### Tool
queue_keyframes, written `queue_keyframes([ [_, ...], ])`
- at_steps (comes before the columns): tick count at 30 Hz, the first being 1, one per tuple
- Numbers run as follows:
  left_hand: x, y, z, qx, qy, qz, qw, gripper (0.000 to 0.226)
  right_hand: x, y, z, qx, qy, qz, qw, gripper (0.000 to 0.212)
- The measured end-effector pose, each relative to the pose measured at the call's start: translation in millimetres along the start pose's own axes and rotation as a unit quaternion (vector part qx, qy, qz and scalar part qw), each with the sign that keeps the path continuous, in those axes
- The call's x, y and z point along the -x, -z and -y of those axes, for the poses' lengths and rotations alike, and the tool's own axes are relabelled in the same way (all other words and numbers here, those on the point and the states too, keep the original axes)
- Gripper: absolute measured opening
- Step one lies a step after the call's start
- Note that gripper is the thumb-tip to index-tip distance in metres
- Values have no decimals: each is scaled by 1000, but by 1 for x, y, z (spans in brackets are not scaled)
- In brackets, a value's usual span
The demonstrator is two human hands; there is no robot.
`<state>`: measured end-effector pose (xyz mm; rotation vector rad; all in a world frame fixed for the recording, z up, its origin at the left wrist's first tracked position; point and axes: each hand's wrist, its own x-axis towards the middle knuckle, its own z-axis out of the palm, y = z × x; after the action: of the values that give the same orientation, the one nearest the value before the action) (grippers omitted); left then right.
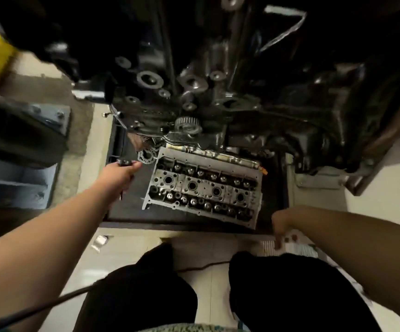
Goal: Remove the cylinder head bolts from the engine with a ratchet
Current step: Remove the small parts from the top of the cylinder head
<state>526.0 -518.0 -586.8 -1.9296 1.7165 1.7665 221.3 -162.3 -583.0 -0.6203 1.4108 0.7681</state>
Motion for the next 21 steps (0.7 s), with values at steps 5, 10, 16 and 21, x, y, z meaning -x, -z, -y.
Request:
queue_keyframes([
  [5, -35, -24, 26, -4, 22, -110, 994, 42, -46, 9, -32, -160, -42, -338, 927, 39],
  [10, -59, -33, 55, -24, 73, -103, 992, 54, -50, -3, -27, -408, 4, -159, 899, 68],
  [16, -91, -46, 47, -56, 76, -78, 992, 48, -69, 12, -14, -376, 14, -235, 896, 79],
  [21, -109, -60, 19, 24, 57, -18, 998, 48, -78, 17, -8, -348, 5, -218, 912, 71],
])
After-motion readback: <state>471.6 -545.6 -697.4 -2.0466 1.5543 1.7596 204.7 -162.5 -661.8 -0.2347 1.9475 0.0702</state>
